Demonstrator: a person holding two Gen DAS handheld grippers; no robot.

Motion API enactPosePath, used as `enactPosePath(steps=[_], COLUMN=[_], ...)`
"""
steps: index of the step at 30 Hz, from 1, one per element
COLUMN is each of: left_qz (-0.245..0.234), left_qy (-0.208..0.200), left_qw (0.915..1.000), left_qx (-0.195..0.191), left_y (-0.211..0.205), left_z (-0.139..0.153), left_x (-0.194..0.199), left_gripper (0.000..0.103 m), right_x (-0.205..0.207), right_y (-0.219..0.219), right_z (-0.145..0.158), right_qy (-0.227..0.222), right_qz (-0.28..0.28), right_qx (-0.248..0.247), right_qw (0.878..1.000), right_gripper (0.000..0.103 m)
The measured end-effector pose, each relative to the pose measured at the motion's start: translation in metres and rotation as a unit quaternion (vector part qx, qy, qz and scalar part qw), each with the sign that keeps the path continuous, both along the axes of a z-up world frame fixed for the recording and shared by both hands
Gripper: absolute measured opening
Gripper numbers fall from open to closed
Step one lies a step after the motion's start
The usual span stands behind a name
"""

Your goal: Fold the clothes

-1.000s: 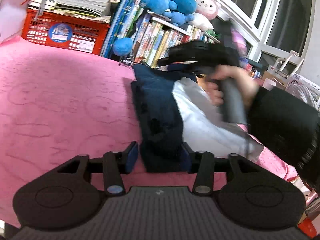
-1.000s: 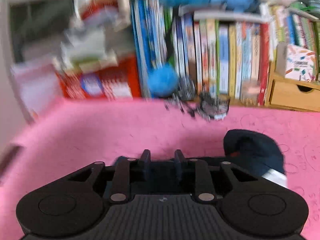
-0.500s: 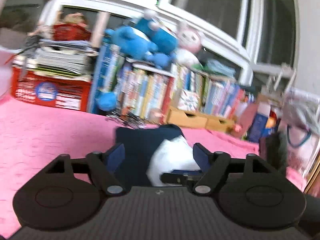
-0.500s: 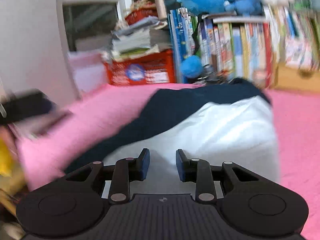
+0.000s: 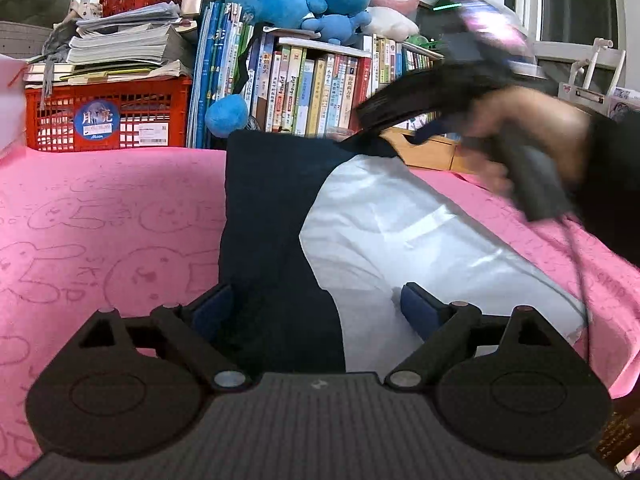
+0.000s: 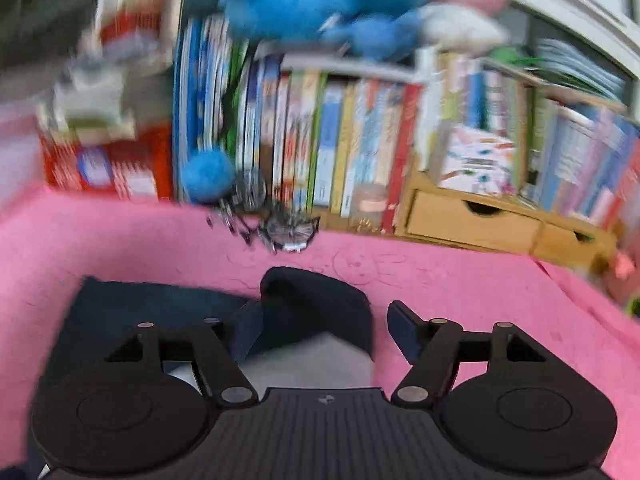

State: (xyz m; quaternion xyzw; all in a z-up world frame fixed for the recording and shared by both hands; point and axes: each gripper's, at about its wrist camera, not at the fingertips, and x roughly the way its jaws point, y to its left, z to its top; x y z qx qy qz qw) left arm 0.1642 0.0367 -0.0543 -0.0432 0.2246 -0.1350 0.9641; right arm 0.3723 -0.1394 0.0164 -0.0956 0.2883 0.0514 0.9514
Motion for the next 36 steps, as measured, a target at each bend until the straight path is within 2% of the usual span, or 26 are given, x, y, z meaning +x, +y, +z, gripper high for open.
enactPosePath(steps=[1, 3, 5, 7, 8, 11, 13, 14, 15, 16, 17, 18, 19, 20, 21, 23, 25, 26, 27, 29, 33, 35, 36], left_qz=[0.000, -0.001, -0.006, -0.011, -0.014, -0.020, -0.022, -0.022, -0.022, -0.022, -0.022, -0.022, -0.022, -0.022, -0.022, -0.022, -0.022, -0.021, -0.021, -0.020, -0.019, -0.016, -0.014], left_qy=[0.000, 0.000, 0.001, 0.003, 0.004, 0.005, 0.006, 0.006, 0.006, 0.006, 0.005, 0.005, 0.005, 0.005, 0.005, 0.005, 0.006, 0.006, 0.007, 0.005, 0.006, 0.007, 0.008], left_qw=[1.0000, 1.0000, 0.9999, 0.9998, 0.9997, 0.9993, 0.9991, 0.9990, 0.9990, 0.9989, 0.9988, 0.9987, 0.9987, 0.9987, 0.9988, 0.9989, 0.9990, 0.9990, 0.9990, 0.9989, 0.9989, 0.9991, 0.9993], left_qx=[0.000, -0.002, -0.008, -0.016, -0.020, -0.030, -0.036, -0.037, -0.039, -0.042, -0.044, -0.045, -0.046, -0.045, -0.044, -0.041, -0.038, -0.039, -0.039, -0.042, -0.042, -0.038, -0.035], left_y=[0.001, -0.001, 0.001, 0.003, 0.004, 0.007, 0.008, 0.008, 0.009, 0.009, 0.010, 0.010, 0.010, 0.010, 0.009, 0.008, 0.008, 0.008, 0.009, 0.009, 0.009, 0.007, 0.007], left_z=[-0.001, 0.000, -0.001, -0.001, -0.001, -0.002, -0.002, -0.002, -0.002, -0.002, -0.002, -0.002, -0.002, -0.002, -0.002, -0.001, -0.001, -0.001, -0.001, -0.001, -0.001, -0.001, -0.001], left_x=[-0.002, 0.000, -0.001, 0.001, 0.001, 0.002, 0.003, 0.003, 0.003, 0.002, 0.002, 0.003, 0.003, 0.003, 0.002, 0.002, 0.002, 0.002, 0.002, 0.002, 0.001, 0.001, 0.001], left_gripper=[0.092, 0.092, 0.092, 0.092, 0.092, 0.092, 0.092, 0.093, 0.093, 0.093, 0.093, 0.093, 0.093, 0.093, 0.093, 0.093, 0.093, 0.093, 0.093, 0.093, 0.094, 0.095, 0.096], right_x=[0.022, 0.053, 0.084, 0.100, 0.107, 0.099, 0.098, 0.099, 0.098, 0.095, 0.095, 0.094, 0.094, 0.098, 0.106, 0.095, 0.085, 0.080, 0.075, 0.049, -0.028, -0.059, -0.062], right_y=[0.011, 0.014, 0.014, 0.005, 0.001, -0.014, -0.021, -0.019, -0.018, -0.011, -0.005, 0.002, 0.007, 0.011, 0.012, 0.012, 0.013, 0.014, 0.014, 0.005, 0.002, 0.001, 0.004], right_z=[-0.004, -0.011, -0.013, -0.008, -0.004, 0.024, 0.042, 0.044, 0.046, 0.042, 0.034, 0.027, 0.019, 0.007, -0.003, 0.002, 0.007, 0.010, 0.013, 0.020, 0.009, -0.015, -0.032], right_qy=[0.024, 0.055, 0.081, 0.084, 0.084, -0.007, 0.007, 0.048, 0.090, 0.122, 0.132, 0.142, 0.151, 0.160, 0.172, 0.100, 0.027, -0.009, -0.045, -0.039, -0.029, 0.001, 0.026], right_qz=[-0.001, -0.027, -0.060, -0.087, -0.100, -0.128, -0.139, -0.116, -0.092, -0.075, -0.072, -0.070, -0.067, -0.061, -0.064, -0.053, -0.042, -0.036, -0.030, -0.008, 0.085, 0.120, 0.122], right_qx=[-0.022, -0.031, -0.028, -0.007, 0.007, 0.020, 0.029, 0.023, 0.017, -0.010, -0.037, -0.065, -0.092, -0.088, -0.065, -0.017, 0.030, 0.054, 0.078, 0.114, 0.114, 0.106, 0.097], right_qw=[0.999, 0.998, 0.995, 0.993, 0.991, 0.992, 0.990, 0.992, 0.992, 0.990, 0.988, 0.985, 0.982, 0.981, 0.981, 0.993, 0.998, 0.998, 0.996, 0.993, 0.989, 0.987, 0.987], right_gripper=[0.069, 0.034, 0.027, 0.026, 0.021, 0.021, 0.028, 0.049, 0.075, 0.081, 0.082, 0.079, 0.070, 0.036, 0.014, 0.013, 0.013, 0.016, 0.031, 0.051, 0.050, 0.050, 0.050])
